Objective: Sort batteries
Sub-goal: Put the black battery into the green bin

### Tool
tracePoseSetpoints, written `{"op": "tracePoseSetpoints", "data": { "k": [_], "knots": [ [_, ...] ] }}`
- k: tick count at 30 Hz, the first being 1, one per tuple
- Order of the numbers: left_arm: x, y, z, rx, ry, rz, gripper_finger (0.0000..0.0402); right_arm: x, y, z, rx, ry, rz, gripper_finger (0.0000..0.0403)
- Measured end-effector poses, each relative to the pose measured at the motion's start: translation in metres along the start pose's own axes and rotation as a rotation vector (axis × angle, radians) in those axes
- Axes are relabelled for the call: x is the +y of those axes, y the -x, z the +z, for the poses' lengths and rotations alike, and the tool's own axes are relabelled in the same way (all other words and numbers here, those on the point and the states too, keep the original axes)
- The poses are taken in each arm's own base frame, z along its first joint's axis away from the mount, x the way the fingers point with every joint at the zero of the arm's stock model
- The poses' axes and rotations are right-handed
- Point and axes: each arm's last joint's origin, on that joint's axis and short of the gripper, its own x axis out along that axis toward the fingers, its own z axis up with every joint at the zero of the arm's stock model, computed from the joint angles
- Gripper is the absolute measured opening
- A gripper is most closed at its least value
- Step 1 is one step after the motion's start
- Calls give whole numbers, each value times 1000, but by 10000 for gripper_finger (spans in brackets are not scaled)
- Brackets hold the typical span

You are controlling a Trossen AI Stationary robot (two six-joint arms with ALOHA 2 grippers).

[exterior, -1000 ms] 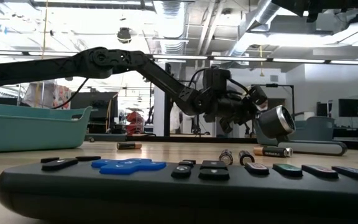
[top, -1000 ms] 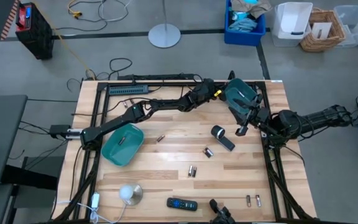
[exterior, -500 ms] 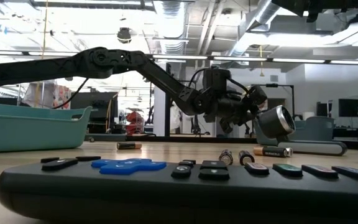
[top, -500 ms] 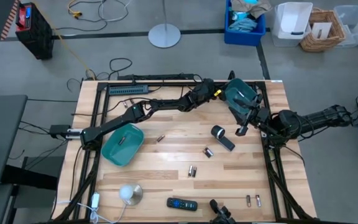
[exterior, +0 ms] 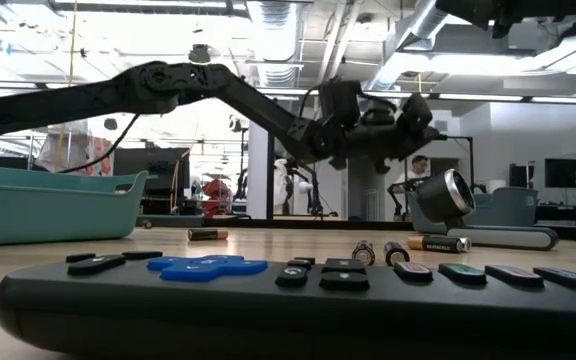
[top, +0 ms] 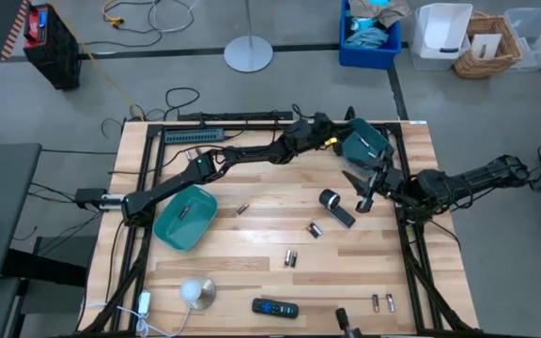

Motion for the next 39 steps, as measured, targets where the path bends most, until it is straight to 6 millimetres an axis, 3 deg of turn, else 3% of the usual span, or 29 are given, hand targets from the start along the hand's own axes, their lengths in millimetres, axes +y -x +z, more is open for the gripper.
{"op": "tracePoseSetpoints", "data": {
  "k": [6,12,17,22,28,35,39],
  "knots": [
    [-31,-4,11,3,-77,-102,8,6,4,-2,39,14,17,191],
    [-56,-1,14,119,-215,-50,1,11,8,-3,62,33,34,191],
    [-85,20,44,300,-378,90,1,12,9,-3,61,32,46,191],
    [-98,76,77,411,-461,218,0,12,8,-3,63,37,45,191],
    [-97,166,131,397,-442,368,0,12,8,-3,64,42,40,191],
    [-101,266,156,344,-379,440,0,10,7,-4,67,5,22,191],
    [-106,310,154,344,-359,430,0,13,-3,-8,99,-3,-1,191]
  ]
}}
